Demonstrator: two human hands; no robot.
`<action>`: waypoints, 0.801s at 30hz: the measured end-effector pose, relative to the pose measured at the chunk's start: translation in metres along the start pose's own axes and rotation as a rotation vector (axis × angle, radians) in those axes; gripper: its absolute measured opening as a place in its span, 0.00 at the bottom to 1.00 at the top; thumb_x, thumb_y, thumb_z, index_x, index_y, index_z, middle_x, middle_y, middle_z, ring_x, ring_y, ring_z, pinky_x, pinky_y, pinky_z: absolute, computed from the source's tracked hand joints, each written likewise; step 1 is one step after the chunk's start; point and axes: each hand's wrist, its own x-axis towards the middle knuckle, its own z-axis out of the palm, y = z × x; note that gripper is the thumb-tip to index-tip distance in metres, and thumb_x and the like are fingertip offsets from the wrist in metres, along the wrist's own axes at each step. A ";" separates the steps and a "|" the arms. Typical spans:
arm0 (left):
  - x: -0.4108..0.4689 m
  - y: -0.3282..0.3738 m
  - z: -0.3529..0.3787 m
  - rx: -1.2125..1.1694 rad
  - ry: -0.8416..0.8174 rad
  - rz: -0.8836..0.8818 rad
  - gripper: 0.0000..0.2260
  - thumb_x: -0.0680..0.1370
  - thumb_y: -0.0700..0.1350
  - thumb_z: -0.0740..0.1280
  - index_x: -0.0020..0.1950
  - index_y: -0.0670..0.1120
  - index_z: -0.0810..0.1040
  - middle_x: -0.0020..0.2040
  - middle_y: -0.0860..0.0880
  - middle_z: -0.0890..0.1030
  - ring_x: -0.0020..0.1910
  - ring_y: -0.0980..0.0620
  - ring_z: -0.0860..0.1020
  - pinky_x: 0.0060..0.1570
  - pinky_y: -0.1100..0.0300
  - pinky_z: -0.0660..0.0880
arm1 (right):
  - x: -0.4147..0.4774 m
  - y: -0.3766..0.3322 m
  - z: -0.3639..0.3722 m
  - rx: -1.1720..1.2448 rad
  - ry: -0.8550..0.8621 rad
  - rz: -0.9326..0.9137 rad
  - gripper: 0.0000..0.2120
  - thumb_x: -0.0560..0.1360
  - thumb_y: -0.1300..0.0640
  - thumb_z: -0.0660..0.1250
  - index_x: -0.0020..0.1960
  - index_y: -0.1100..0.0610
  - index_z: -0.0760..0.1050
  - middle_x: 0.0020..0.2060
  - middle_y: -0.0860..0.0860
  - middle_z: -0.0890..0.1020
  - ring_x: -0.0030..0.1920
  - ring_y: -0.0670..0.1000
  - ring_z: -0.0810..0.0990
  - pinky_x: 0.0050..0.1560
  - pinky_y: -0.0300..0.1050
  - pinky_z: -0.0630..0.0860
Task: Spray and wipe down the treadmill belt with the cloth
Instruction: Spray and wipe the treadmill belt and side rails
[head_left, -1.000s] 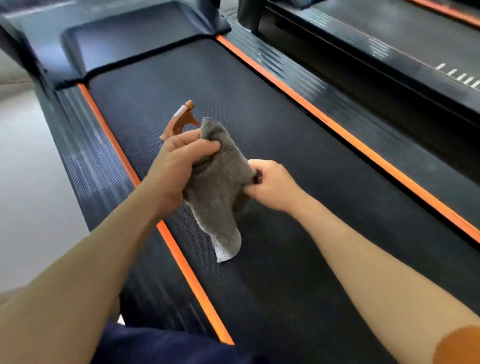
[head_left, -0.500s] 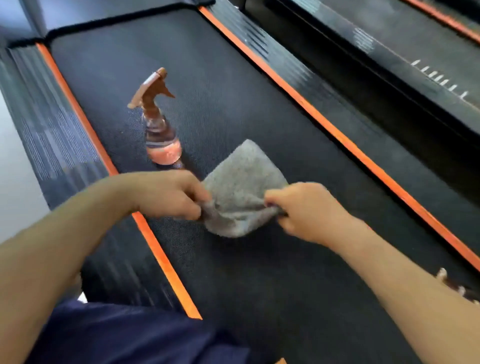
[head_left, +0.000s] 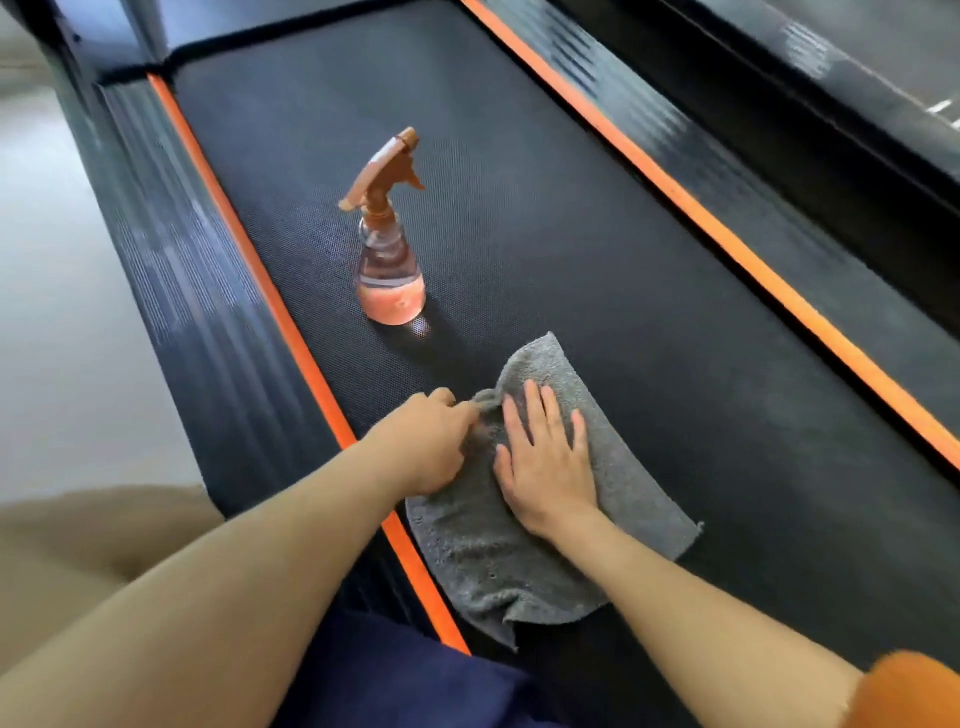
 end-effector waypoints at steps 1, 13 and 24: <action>0.001 -0.004 0.007 0.052 -0.014 -0.010 0.17 0.79 0.42 0.61 0.67 0.48 0.68 0.61 0.45 0.69 0.57 0.41 0.74 0.57 0.49 0.73 | 0.002 -0.005 0.011 -0.002 0.039 0.031 0.30 0.78 0.44 0.49 0.76 0.56 0.67 0.77 0.58 0.65 0.77 0.58 0.62 0.73 0.63 0.54; -0.014 -0.098 -0.020 -0.060 0.222 -0.503 0.10 0.75 0.49 0.64 0.52 0.48 0.78 0.44 0.46 0.69 0.52 0.40 0.76 0.46 0.51 0.74 | 0.063 -0.120 0.027 0.025 0.012 -0.258 0.30 0.80 0.45 0.43 0.80 0.51 0.56 0.81 0.54 0.54 0.80 0.53 0.49 0.76 0.61 0.43; 0.024 -0.009 0.000 0.107 0.084 0.045 0.27 0.80 0.49 0.59 0.79 0.54 0.59 0.81 0.47 0.53 0.80 0.46 0.50 0.77 0.44 0.49 | 0.084 0.092 -0.031 0.009 0.121 0.425 0.33 0.79 0.43 0.41 0.81 0.53 0.50 0.81 0.54 0.51 0.80 0.54 0.48 0.78 0.59 0.49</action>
